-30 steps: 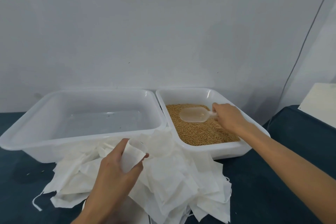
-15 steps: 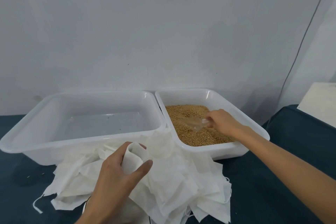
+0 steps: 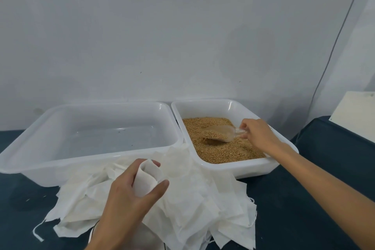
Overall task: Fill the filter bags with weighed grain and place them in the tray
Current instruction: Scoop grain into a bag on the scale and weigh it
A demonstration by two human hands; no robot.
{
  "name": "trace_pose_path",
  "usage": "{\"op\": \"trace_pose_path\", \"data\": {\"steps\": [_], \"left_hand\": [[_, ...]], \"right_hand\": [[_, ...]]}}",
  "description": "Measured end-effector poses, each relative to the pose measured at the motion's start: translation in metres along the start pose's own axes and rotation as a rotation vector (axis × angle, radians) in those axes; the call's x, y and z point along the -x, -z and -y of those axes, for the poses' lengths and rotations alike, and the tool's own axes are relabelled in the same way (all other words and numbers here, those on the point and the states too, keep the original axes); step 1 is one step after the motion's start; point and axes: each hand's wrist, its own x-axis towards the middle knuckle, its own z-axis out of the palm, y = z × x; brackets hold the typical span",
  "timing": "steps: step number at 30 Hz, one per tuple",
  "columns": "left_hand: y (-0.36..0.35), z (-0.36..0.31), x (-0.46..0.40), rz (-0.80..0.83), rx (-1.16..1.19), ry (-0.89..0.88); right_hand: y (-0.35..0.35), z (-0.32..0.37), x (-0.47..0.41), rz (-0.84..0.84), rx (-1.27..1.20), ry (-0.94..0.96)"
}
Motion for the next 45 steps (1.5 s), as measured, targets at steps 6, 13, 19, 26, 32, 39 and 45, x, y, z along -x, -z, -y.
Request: {"op": "trace_pose_path", "data": {"steps": [6, 13, 19, 26, 32, 39, 45], "left_hand": [[0.000, 0.000, 0.002, -0.004, 0.023, -0.031], [-0.002, -0.006, 0.003, 0.057, 0.143, -0.034], [-0.002, -0.012, 0.011, 0.132, 0.246, -0.013], [0.011, -0.009, 0.021, 0.163, 0.223, 0.024], [0.030, -0.012, 0.036, 0.255, 0.198, 0.022], [0.027, -0.013, 0.040, 0.236, 0.191, 0.022], [0.024, -0.013, 0.040, 0.211, 0.240, 0.044]], "right_hand": [[0.002, -0.011, 0.002, 0.087, -0.235, -0.110], [0.010, -0.012, 0.008, 0.124, -0.354, -0.071], [0.037, 0.017, 0.028, 0.150, -0.483, 0.075], [0.069, 0.073, 0.069, 0.273, -0.650, 0.337], [0.093, 0.109, 0.100, 0.303, -0.600, 0.517], [0.110, 0.127, 0.111, 0.212, -0.455, 0.632], [0.123, 0.137, 0.112, 0.143, -0.304, 0.706]]}}
